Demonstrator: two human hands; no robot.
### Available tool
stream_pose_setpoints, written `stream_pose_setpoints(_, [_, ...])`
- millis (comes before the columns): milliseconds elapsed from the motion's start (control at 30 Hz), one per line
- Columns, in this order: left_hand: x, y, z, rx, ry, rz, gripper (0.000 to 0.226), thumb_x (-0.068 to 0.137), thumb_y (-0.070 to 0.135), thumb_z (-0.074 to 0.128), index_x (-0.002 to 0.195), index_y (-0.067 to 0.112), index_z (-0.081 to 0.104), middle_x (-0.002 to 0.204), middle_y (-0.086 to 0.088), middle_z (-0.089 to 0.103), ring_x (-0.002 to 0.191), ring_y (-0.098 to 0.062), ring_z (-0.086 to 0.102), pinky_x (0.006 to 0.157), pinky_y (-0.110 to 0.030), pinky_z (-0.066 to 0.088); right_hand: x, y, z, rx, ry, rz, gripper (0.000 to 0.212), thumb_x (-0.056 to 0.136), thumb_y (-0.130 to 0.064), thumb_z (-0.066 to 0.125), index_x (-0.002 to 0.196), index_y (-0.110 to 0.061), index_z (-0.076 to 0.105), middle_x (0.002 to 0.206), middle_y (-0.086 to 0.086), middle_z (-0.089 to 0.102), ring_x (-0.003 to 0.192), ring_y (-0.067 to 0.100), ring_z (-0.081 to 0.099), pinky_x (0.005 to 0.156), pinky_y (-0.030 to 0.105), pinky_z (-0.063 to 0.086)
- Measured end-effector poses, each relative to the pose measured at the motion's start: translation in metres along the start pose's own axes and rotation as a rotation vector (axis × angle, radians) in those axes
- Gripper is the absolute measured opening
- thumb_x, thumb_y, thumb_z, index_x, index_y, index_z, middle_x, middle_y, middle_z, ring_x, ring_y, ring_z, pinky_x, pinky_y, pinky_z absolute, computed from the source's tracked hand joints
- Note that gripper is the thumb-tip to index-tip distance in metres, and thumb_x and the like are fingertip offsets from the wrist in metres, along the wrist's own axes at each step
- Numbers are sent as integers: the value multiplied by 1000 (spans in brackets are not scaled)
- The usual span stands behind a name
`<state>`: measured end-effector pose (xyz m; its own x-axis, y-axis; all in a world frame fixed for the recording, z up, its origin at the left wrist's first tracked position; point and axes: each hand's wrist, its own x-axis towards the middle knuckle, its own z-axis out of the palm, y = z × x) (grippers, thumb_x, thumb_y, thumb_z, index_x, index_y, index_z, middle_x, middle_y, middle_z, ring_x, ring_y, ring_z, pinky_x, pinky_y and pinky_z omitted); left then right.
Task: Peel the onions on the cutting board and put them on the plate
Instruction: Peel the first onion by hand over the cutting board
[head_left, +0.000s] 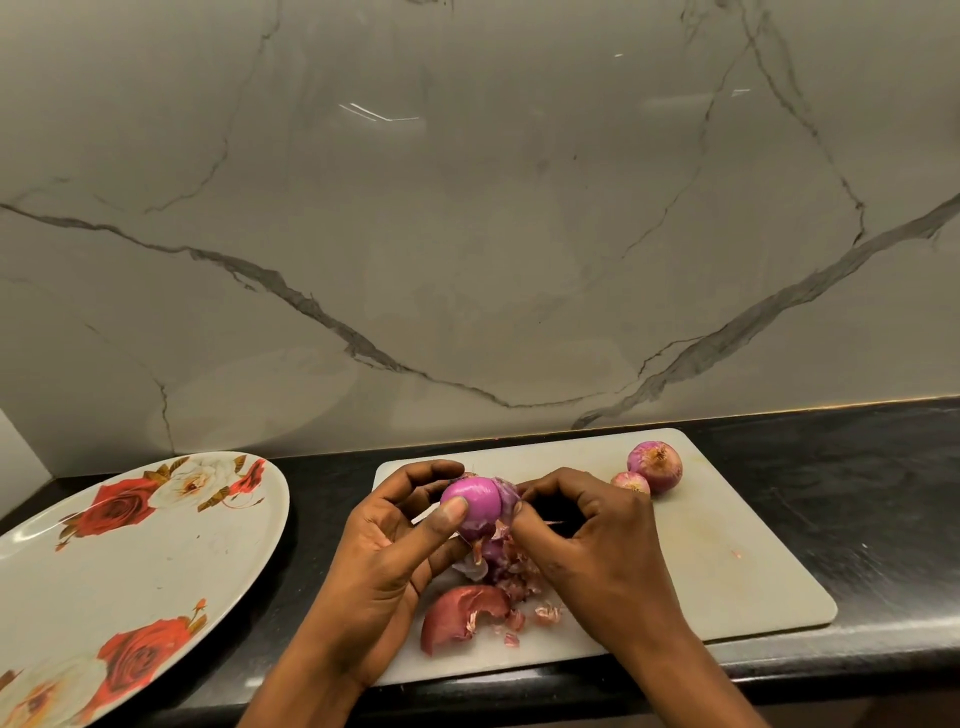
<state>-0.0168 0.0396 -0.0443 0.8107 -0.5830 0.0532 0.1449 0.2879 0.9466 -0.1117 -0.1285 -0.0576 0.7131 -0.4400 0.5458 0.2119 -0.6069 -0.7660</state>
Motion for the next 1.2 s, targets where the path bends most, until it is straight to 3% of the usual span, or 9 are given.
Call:
stream_pose_setpoints(233, [-1, 5, -3, -266, -87, -63, 47, 80, 21, 73, 124, 5, 73, 133, -26, 68, 116, -43, 71, 88, -46, 65, 0, 3, -1, 2, 42, 62, 6, 88, -23, 80, 86, -28, 79, 76, -21, 73, 77, 0, 73, 67, 17, 59])
stream_pose_setpoints(400, [-1, 3, -4, -255, -71, -90, 30, 93, 12, 65, 121, 6, 75, 134, -25, 68, 119, -44, 69, 93, -52, 61, 0, 6, -2, 174, 37, 117, 24, 96, -17, 71, 114, -33, 75, 100, -20, 77, 96, 2, 75, 79, 28, 65])
stream_pose_setpoints(467, [0, 3, -4, -204, -86, -86, 35, 90, 15, 65, 123, 6, 74, 134, -25, 67, 119, -46, 68, 93, -53, 60, 1, 4, -2, 238, -30, 115, 31, 97, -33, 70, 127, -34, 71, 111, -19, 76, 105, 4, 74, 83, 28, 64])
stream_pose_setpoints(567, [-1, 4, -4, -171, -127, -83, 38, 89, 18, 61, 122, 4, 72, 132, -30, 66, 111, -44, 70, 85, -49, 63, 2, 0, 0, 147, -138, 62, 52, 87, -57, 74, 134, -37, 67, 119, -21, 73, 113, -2, 68, 83, 20, 61])
stream_pose_setpoints(733, [0, 0, -7, -208, -138, -79, 37, 88, 17, 62, 122, 6, 65, 133, -33, 64, 106, -45, 68, 83, -49, 63, 7, 0, -5, 225, -162, 36, 27, 82, -48, 74, 107, -39, 80, 111, -28, 75, 112, -7, 67, 81, 15, 58])
stream_pose_setpoints(867, [0, 0, -5, -223, -116, -65, 40, 84, 19, 63, 123, 9, 62, 133, -26, 67, 107, -40, 71, 78, -46, 64, 5, 2, -5, 221, -186, 48, 17, 88, -35, 77, 105, -37, 80, 104, -24, 77, 104, -1, 72, 85, 22, 61])
stream_pose_setpoints(967, [0, 1, -3, -146, -89, -49, 51, 76, 33, 85, 119, 13, 66, 130, -20, 69, 109, -39, 72, 79, -46, 66, 3, 4, -3, 111, -154, 7, 16, 93, -29, 76, 103, -41, 76, 97, -25, 76, 98, 1, 72, 80, 21, 61])
stream_pose_setpoints(1033, [-1, 1, 0, -14, -68, -45, 63, 64, 37, 99, 115, 15, 70, 124, -15, 70, 108, -37, 74, 77, -41, 65, 3, 5, -2, 55, -150, -30, 10, 96, -29, 73, 102, -36, 76, 95, -21, 75, 96, 3, 71, 77, 21, 60])
stream_pose_setpoints(1200, [-1, 0, 0, 27, -17, -56, 53, 75, 14, 94, 121, 7, 69, 120, -17, 71, 100, -36, 77, 73, -35, 65, 5, 4, 2, 6, -205, -7, 9, 106, -26, 58, 101, -30, 63, 88, -16, 66, 91, 7, 66, 71, 20, 54])
